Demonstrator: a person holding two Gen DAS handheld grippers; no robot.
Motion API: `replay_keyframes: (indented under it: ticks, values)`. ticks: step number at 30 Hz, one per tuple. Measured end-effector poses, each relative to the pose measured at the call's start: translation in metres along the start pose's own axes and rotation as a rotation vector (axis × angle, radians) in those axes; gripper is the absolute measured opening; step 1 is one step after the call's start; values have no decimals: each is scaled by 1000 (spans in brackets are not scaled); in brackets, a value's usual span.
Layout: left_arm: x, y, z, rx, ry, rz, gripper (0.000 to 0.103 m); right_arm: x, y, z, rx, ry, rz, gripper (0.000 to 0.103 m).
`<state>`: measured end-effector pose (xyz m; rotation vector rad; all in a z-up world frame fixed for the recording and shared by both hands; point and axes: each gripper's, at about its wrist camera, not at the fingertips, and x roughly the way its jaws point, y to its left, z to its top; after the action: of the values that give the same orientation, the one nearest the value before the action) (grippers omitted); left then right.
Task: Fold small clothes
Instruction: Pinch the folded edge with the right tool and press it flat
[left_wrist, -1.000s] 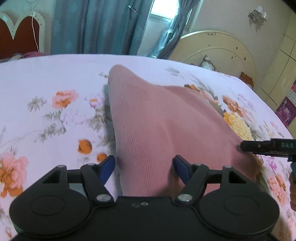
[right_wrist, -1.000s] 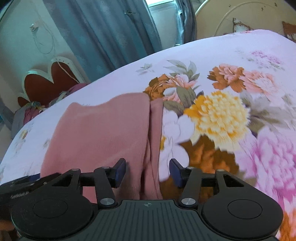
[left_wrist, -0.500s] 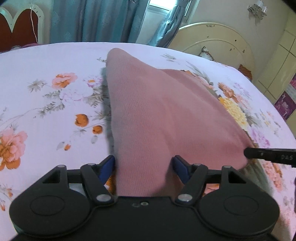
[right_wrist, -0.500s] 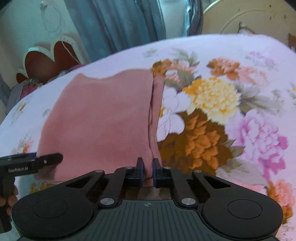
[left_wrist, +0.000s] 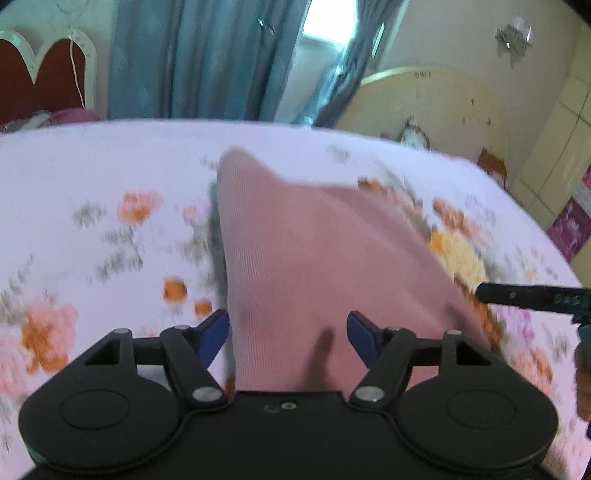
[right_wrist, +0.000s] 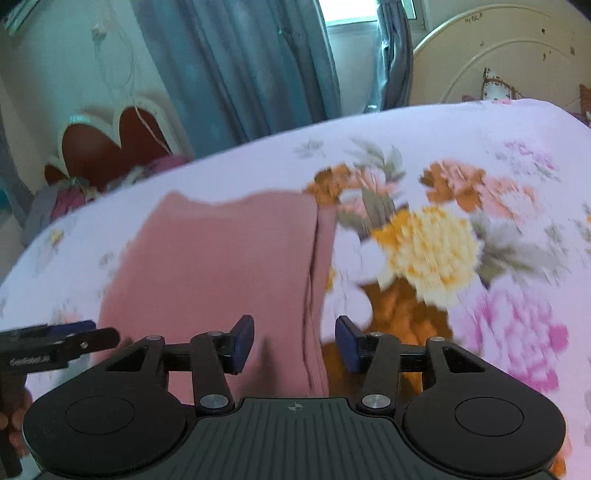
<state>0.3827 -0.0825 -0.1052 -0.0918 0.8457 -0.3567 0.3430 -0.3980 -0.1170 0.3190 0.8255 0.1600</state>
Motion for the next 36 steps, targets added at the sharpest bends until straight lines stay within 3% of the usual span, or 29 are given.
replay_keyframes:
  ticks: [5,11,14,16,17,18,25,27,29,31,36]
  values:
    - [16,10,34,-51,-66,42,70,34,-8,31,84,-13,7,48]
    - [53,29,67,-126,-92,73,68,88,-21,56,156,41,-4,48]
    - [70,36,74,-137,-89,66,62,111,-29,65,210,54,-5,48]
    - [81,42,76,-146,-80,59,52,122,-31,70,227,59,-4,47]
    - [85,44,76,-155,-78,54,51,127,-31,72,233,65,-3,27]
    - [88,46,76,-161,-74,52,49,131,-30,72,231,74,2,15]
    - [96,37,72,-118,-73,50,40,111,-11,59,80,-40,-130,8]
    - [94,28,73,-80,-81,47,41,117,-20,51,79,-20,-183,8]
    - [106,18,72,1,-68,97,45,124,-25,46,99,-2,-179,8]
    - [114,17,71,11,-65,121,48,123,-20,52,66,11,-184,8]
    - [110,15,72,32,-60,136,47,98,-19,69,81,-73,-174,9]
